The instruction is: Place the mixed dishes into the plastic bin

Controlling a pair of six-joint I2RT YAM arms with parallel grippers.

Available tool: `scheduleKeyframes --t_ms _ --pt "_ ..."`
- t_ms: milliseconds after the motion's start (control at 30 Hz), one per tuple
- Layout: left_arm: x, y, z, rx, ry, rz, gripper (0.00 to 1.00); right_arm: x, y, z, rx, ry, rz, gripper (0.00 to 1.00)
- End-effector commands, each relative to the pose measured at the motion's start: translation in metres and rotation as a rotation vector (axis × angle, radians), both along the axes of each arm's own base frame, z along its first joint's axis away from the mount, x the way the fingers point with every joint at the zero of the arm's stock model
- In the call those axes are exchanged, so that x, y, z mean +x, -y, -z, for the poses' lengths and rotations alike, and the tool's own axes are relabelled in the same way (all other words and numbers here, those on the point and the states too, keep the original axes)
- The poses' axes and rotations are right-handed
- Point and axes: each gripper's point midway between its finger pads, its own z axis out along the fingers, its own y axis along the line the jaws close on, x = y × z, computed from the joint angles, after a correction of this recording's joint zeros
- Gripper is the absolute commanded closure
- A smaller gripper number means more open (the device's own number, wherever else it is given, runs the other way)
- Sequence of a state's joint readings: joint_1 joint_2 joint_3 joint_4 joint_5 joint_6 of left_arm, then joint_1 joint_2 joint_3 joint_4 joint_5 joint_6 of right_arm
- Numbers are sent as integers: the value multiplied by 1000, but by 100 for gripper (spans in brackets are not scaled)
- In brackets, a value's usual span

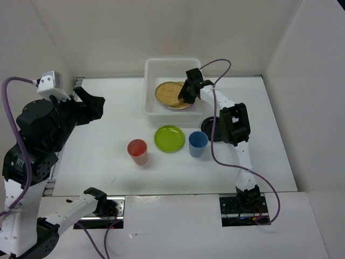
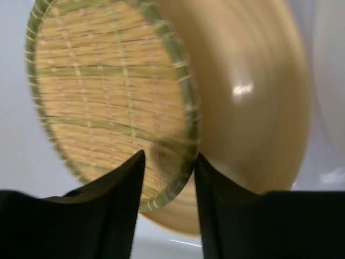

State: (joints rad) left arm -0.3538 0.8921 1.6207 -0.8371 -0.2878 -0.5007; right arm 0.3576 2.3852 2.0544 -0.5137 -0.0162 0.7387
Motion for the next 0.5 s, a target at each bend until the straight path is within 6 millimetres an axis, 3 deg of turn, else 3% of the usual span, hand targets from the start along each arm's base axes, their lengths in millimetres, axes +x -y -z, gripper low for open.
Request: scheduleKeyframes --t_ms 0,67,200,267,467 --pt "0 2 -12 -12 49 13 18 -5 21 20 -57 -47 37 51" --pt "0 2 -12 -12 49 13 18 -6 22 18 -57 -47 37 37" --pt "0 2 -12 -12 49 13 18 -5 21 10 -43 -26 44 23" --pt "3 4 -10 -10 39 22 18 -3 23 -7 -40 4 52 20" --pt "4 7 -9 -12 39 31 18 1 23 -32 -72 62 51 18"
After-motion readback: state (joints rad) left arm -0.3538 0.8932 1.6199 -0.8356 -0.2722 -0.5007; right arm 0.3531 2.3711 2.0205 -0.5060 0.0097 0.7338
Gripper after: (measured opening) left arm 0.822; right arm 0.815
